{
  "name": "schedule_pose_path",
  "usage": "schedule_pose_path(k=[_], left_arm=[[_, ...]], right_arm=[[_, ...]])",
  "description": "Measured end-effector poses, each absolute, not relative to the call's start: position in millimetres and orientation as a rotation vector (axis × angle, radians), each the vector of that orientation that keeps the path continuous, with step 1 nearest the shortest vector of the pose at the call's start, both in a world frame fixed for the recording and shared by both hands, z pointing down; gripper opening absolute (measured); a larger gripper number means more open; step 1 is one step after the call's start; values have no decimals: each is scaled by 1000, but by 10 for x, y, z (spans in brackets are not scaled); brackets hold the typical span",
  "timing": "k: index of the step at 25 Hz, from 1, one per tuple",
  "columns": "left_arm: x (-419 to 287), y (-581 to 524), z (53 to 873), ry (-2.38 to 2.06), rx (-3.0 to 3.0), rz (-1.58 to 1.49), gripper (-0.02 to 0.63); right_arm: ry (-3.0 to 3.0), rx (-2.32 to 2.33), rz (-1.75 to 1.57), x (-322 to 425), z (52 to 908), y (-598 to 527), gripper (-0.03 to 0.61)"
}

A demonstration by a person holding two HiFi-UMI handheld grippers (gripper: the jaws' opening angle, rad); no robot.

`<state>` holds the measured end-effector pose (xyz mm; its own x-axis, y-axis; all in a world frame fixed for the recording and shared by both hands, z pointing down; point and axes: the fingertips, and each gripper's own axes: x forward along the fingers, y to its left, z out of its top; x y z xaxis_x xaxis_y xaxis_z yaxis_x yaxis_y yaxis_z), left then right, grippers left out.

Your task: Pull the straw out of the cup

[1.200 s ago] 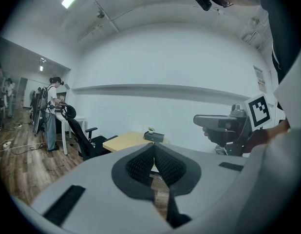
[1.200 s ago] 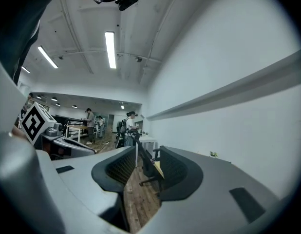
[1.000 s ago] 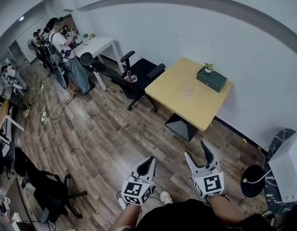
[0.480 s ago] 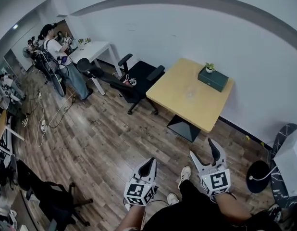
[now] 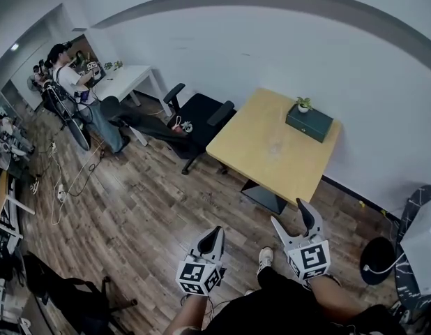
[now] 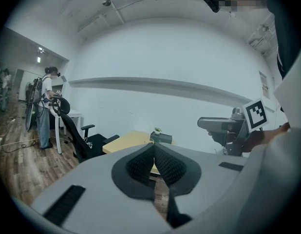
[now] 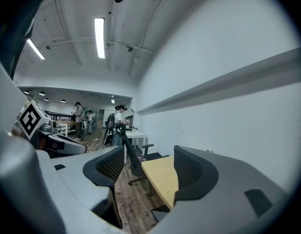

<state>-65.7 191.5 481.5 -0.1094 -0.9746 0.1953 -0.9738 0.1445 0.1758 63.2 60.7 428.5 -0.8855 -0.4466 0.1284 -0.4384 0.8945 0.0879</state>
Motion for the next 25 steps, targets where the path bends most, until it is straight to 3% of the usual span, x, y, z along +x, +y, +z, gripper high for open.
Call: schedule_pose_path(k=[25], left_arm=[[-1611, -250, 4890, -2137, 1908, 93, 18]], right_arm=[[-2830, 590, 4, -372, 4675, -1439, 310]])
